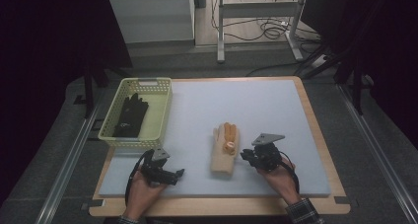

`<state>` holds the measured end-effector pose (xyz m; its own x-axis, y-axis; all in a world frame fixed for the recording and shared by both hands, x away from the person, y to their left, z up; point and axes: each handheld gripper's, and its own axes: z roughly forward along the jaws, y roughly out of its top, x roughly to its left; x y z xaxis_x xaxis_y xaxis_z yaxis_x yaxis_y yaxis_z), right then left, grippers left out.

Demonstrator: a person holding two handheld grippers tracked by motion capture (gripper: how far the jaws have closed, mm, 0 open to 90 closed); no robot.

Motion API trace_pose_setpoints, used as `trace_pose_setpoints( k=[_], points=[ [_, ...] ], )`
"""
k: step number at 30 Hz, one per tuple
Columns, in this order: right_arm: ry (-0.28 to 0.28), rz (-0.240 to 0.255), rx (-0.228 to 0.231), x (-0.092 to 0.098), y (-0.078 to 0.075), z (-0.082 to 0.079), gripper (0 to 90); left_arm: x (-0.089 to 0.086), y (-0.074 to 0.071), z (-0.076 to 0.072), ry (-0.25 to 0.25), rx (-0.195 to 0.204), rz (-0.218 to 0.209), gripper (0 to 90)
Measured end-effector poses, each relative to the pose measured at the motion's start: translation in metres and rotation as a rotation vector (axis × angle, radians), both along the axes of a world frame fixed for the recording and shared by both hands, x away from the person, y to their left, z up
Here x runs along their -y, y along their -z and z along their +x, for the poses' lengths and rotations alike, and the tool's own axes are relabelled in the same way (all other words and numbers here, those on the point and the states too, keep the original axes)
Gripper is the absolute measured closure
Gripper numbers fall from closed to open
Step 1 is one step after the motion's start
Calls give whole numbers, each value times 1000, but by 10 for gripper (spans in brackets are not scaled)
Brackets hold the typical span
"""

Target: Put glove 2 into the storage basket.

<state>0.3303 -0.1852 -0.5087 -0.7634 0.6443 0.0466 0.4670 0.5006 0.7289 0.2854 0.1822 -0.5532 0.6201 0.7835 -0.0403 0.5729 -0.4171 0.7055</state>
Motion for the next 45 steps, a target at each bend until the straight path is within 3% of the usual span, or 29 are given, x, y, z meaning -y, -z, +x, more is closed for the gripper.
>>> trace_pose_setpoints(
  k=[4, 17, 27, 45],
  points=[
    [-33, 2, -7, -7, 7, -8, 859, 0, 0, 0, 0, 0, 0, 26],
    [-71, 11, -33, -28, 22, -10, 861, 0, 0, 0, 0, 1, -1, 27],
    [-91, 27, -36, -43, 25, -8, 844, 0, 0, 0, 0, 1, 0, 27],
    [-111, 22, -4, -74, 28, 1, 822, 0, 0, 0, 0, 1, 0, 28]
  ],
)
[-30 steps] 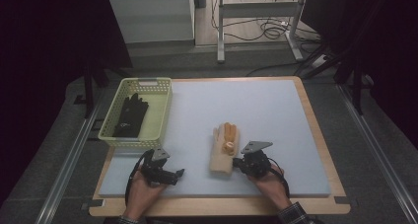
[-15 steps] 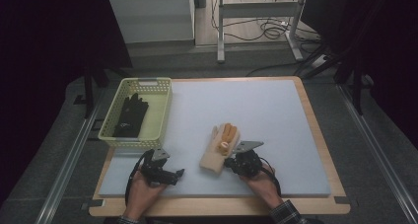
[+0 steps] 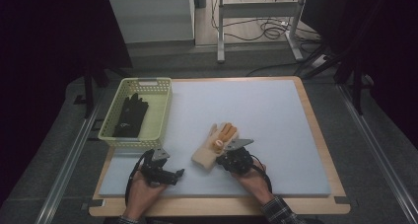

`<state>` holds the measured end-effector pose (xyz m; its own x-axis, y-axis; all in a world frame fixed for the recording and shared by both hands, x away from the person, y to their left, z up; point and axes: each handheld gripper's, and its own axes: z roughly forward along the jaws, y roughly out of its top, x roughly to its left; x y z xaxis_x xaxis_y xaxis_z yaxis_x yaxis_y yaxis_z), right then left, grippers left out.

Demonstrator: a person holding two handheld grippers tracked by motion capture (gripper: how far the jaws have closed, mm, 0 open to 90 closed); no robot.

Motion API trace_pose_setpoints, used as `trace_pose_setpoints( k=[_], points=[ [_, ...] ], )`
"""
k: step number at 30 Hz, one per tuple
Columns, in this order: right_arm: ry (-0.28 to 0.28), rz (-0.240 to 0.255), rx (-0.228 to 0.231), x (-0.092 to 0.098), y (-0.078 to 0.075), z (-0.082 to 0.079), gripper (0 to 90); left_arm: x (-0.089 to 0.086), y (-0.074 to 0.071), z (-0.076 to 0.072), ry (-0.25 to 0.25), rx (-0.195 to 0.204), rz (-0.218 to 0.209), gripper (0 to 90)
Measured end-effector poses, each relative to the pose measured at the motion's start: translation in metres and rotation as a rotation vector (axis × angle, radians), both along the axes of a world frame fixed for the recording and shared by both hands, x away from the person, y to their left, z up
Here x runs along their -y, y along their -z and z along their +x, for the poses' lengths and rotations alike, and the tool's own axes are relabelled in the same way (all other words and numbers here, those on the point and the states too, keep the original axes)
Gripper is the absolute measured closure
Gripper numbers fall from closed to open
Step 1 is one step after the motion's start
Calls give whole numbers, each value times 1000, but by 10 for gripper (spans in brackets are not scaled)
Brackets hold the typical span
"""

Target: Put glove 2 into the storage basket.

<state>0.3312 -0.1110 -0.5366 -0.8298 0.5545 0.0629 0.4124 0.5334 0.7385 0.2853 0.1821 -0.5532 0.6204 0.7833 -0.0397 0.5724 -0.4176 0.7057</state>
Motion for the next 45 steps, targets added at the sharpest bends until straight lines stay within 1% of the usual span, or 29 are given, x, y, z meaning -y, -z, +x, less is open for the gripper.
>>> trace_pose_setpoints(
  k=[2, 6, 10, 17, 21, 26, 34, 40, 45],
  points=[
    [-1, -4, 5, -4, 0, 1, 817, 0, 0, 0, 0, 0, 0, 27],
    [-2, 0, 3, -4, 0, 1, 813, 0, 0, 0, 0, 0, -1, 27],
    [2, 10, -2, -3, 1, 1, 792, 0, 0, 0, -1, 0, -1, 27],
    [-3, -5, -1, 0, -2, -2, 746, 0, 0, 0, -1, -1, -2, 28],
    [3, 2, 1, 4, -6, -3, 725, 0, 0, 0, -1, -1, -2, 28],
    [18, 0, 11, 14, -11, -3, 691, 0, 0, 0, 0, 0, -3, 28],
    [58, -2, 21, 35, -17, -4, 619, 0, 0, 0, -1, -1, -4, 28],
    [100, 3, 26, 53, -20, -3, 566, 0, 0, 0, -2, -1, -4, 28],
    [139, -2, 29, 69, -21, -3, 499, 0, 0, 0, -2, -1, -4, 29]
  ],
)
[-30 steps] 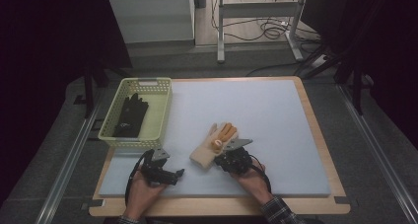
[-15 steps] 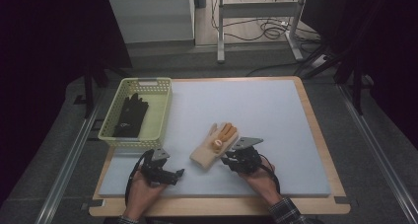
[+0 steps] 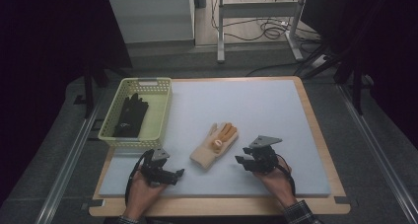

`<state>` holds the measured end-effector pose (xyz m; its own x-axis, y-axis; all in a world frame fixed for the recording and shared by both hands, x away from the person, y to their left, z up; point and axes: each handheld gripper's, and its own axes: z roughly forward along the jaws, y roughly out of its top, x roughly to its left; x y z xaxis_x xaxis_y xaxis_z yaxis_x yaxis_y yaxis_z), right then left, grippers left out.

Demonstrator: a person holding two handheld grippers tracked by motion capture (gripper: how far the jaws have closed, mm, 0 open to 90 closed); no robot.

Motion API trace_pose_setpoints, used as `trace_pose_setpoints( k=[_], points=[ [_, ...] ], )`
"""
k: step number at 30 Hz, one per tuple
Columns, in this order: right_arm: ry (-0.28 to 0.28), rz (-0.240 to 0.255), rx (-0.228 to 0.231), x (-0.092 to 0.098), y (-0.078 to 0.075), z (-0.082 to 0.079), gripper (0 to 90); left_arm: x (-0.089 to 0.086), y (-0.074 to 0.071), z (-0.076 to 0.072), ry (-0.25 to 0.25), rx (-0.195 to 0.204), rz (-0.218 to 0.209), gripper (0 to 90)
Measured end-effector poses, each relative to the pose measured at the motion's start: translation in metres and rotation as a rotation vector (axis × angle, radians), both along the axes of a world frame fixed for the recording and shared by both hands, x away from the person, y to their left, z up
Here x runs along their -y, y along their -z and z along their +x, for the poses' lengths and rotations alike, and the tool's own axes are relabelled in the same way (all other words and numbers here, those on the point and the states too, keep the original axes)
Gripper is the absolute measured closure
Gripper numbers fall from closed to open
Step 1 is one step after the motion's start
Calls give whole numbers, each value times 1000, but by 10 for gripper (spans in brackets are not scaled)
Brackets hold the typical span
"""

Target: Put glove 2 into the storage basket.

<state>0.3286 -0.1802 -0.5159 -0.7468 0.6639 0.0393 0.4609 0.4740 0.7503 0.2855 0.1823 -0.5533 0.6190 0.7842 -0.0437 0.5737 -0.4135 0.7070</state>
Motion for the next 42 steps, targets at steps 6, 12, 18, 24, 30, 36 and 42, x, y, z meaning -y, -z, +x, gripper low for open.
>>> trace_pose_setpoints(
  k=[6, 12, 18, 24, 30, 36, 42],
  points=[
    [48, 10, 1, 21, -2, -2, 413, 0, 0, 0, 0, 0, 0, 29],
    [83, -17, 12, 40, -4, -4, 339, 0, 0, 0, -1, 0, 0, 29],
    [125, -37, 26, 56, -2, -8, 259, 0, 0, 0, -1, 1, 0, 30],
    [157, -28, 42, 71, 0, -9, 166, 0, 0, 0, -1, 1, 1, 30],
    [189, -48, 43, 84, 7, -10, 103, 0, 0, 0, -2, 1, 3, 30],
    [200, -49, 12, 90, 15, -10, 57, 0, 0, 0, -2, 0, 2, 30],
    [202, -111, 32, 84, 17, -12, 56, 0, 0, 0, -2, -2, 1, 29]
  ],
)
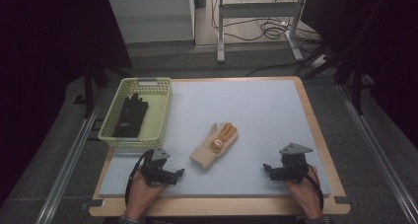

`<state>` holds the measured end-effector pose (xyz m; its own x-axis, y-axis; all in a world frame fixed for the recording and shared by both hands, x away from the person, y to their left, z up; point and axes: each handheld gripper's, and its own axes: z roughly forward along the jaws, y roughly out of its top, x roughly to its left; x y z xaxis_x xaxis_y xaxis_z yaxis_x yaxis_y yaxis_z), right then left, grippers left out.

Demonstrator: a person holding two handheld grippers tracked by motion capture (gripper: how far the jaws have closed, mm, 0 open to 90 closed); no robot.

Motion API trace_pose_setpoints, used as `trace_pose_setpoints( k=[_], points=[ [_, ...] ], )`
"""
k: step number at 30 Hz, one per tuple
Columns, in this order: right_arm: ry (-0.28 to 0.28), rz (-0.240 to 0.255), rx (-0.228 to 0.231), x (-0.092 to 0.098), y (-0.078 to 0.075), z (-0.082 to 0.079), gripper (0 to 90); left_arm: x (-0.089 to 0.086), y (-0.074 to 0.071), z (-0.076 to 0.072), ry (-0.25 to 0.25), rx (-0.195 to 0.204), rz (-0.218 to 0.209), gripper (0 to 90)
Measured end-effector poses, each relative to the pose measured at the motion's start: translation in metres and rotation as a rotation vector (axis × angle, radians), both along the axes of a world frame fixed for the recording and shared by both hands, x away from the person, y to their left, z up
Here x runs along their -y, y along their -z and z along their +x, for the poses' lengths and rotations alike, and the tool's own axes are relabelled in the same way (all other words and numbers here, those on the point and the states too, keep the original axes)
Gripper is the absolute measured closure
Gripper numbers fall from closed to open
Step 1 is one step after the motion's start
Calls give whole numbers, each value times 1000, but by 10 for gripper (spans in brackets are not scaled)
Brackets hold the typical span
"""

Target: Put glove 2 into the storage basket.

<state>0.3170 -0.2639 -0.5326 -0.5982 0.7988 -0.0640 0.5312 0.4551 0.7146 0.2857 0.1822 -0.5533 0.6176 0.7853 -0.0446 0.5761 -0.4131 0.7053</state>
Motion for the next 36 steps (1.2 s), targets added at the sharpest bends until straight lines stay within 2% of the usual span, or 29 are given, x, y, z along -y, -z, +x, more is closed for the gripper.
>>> trace_pose_setpoints(
  k=[11, 15, 22, 27, 30, 33, 35, 36],
  points=[
    [2, 9, -4, 1, 0, 0, 56, 3, -3, 0, -9, -16, 8, 33],
    [3, 9, -4, 1, 1, 0, 56, 7, -6, 1, 16, -36, -38, 33],
    [4, 10, -5, 1, 1, 0, 56, 26, -22, 7, 81, -52, -45, 12],
    [4, 10, -5, 1, 1, 0, 56, 47, -42, 18, 135, -60, -74, 0],
    [3, 10, -5, 1, 1, 0, 57, 70, -52, 33, 159, -68, -67, 0],
    [3, 10, -5, 1, 1, 0, 57, 95, -52, 49, 170, -81, -36, 0],
    [3, 11, -5, 1, 1, 0, 57, 108, -47, 58, 150, -88, 9, 0],
    [3, 11, -5, 1, 1, 0, 57, 116, -43, 64, 142, -95, 45, 0]
  ],
)
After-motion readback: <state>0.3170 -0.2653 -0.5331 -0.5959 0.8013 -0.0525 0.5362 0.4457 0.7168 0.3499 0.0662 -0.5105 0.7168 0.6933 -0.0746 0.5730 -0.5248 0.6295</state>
